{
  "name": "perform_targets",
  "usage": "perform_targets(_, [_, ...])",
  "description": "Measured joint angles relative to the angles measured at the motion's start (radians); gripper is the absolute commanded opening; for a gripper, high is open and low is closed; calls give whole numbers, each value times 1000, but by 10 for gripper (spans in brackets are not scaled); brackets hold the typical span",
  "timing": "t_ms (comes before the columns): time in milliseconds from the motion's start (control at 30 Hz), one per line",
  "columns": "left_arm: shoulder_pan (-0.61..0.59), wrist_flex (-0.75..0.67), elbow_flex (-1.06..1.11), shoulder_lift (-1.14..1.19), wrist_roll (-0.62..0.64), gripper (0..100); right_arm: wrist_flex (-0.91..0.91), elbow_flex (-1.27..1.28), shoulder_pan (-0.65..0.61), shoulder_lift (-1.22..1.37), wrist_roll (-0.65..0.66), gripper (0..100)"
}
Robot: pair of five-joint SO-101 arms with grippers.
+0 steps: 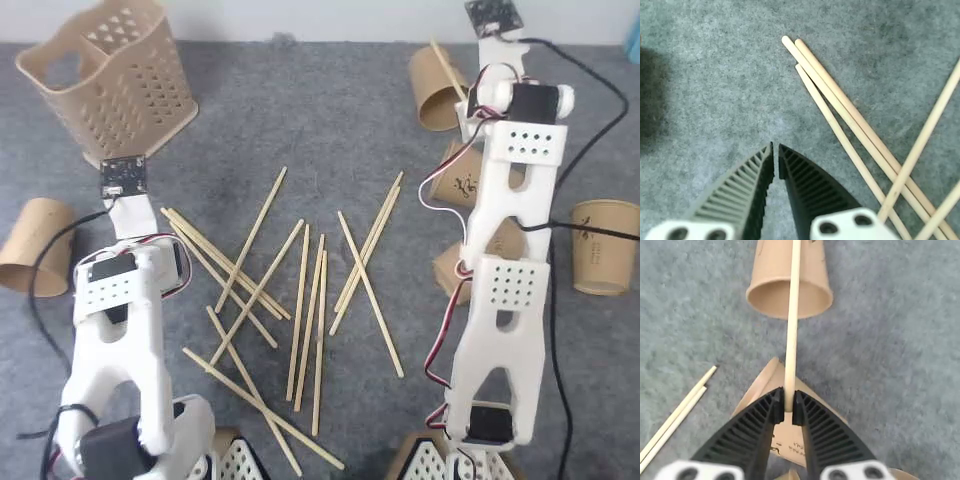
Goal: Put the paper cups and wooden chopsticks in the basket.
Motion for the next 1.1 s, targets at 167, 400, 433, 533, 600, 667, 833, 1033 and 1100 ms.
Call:
perform_targets(167, [0, 0, 0, 0, 0, 12, 0, 0, 3, -18, 0, 7])
perform_targets(400, [0, 0, 0, 0, 0, 12, 0, 0, 26, -25, 5, 7])
perform_targets(433, [0, 0, 0, 0, 0, 12, 0, 0, 26, -25, 5, 7])
perform_targets(533, [0, 0, 0, 0, 0, 12, 0, 0, 26, -25, 5, 7])
perform_targets(600, [0, -8, 0, 0, 0, 12, 0, 0, 26, -37, -8, 7])
perform_targets(667, [0, -14, 0, 0, 0, 12, 0, 3, 26, -60, -28, 7])
perform_targets(833, [0, -15, 0, 0, 0, 12, 0, 176, 29, -206, -57, 7])
perform_targets(1033, [0, -15, 0, 0, 0, 12, 0, 600, 29, -534, -64, 7])
perform_targets(1100, [0, -15, 0, 0, 0, 12, 0, 746, 25, -666, -64, 7])
